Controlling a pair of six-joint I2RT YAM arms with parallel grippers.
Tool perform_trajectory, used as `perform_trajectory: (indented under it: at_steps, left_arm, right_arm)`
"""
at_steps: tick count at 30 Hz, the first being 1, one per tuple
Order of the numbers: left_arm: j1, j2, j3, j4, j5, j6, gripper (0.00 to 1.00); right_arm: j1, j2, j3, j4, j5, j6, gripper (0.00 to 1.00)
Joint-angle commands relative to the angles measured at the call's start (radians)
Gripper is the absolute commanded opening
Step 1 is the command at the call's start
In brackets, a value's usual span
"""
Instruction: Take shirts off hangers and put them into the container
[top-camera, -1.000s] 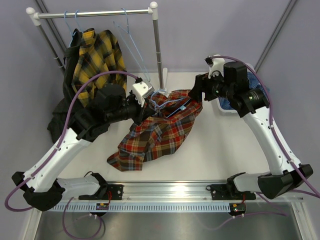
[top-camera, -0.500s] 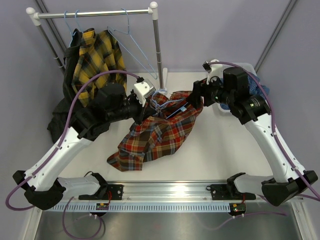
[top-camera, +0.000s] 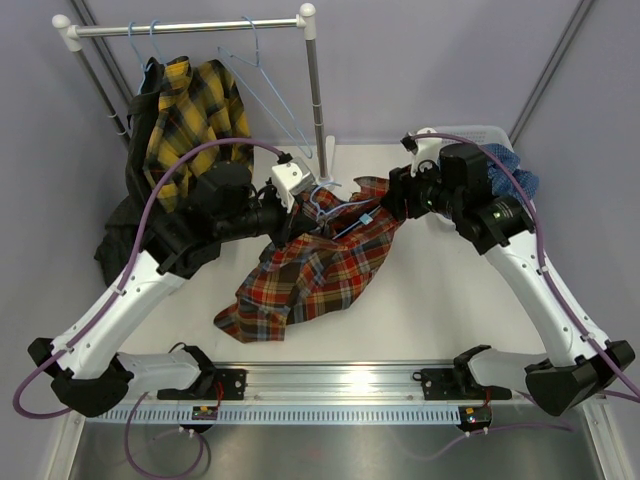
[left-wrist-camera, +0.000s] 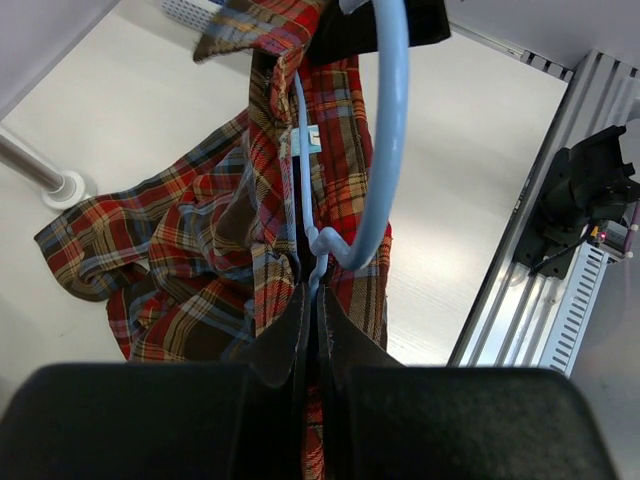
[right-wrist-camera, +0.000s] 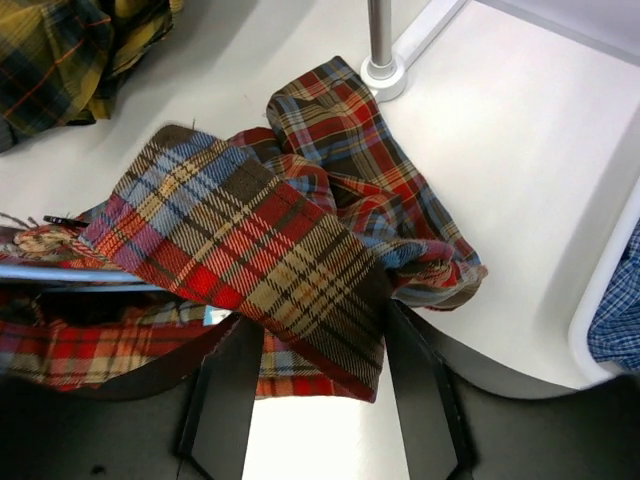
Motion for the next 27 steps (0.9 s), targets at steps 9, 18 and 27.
perform_trajectory:
  at_steps: [9, 18, 27]
  left_arm:
    - [-0.005, -0.042, -0.008, 0.064, 0.095, 0.021, 0.00]
    - [-0.005, -0.057, -0.047, -0.018, 0.114, 0.075, 0.00]
    - [-0.005, -0.126, -0.070, -0.035, 0.154, 0.132, 0.00]
  right_arm:
    - [0.014, 0.035, 0.135, 0.056, 0.104, -0.121, 0.00]
    - [0.011, 0.181, 0.370, -0.041, 0.248, -0.094, 0.00]
    - [-0.079, 0.339, 0.525, -0.223, 0.231, -0.017, 0.00]
